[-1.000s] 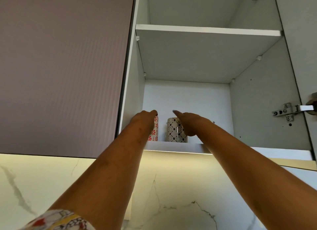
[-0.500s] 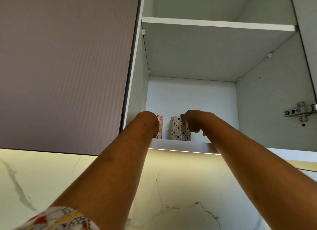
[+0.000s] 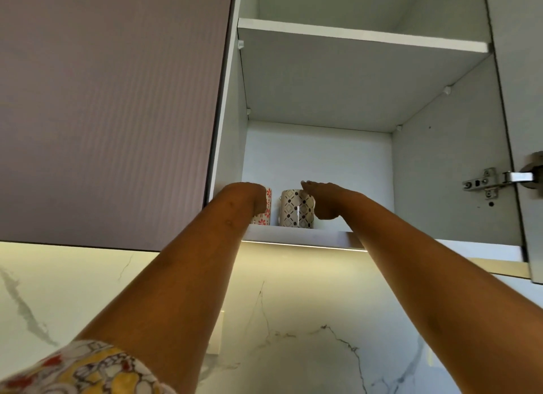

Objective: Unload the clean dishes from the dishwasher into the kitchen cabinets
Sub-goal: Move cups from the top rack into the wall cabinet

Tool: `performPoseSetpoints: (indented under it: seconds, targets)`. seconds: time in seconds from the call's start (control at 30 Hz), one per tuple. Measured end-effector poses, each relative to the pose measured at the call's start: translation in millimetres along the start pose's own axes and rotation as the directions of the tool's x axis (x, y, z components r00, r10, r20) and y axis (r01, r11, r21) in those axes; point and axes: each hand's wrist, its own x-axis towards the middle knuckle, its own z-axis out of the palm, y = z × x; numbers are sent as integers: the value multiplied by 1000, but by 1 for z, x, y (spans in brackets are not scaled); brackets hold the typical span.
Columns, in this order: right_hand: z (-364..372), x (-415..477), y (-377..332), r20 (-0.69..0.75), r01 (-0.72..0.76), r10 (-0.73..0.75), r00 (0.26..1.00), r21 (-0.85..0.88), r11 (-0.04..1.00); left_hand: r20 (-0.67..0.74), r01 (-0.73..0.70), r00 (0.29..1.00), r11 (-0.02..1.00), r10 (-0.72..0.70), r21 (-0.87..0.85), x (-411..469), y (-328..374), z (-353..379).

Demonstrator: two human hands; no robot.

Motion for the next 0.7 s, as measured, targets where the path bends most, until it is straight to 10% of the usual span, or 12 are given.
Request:
performPoseSetpoints:
  seconds: [0.47,0.7]
  targets:
    - [-11,-122,20,-330,57,88,940,407,912,-665,-527,708,804,237,-274,-109,67,13]
    - [25,-270,45,-467,66,230,854,535,842,-757,-797,565,456,328,-397,-206,141,88]
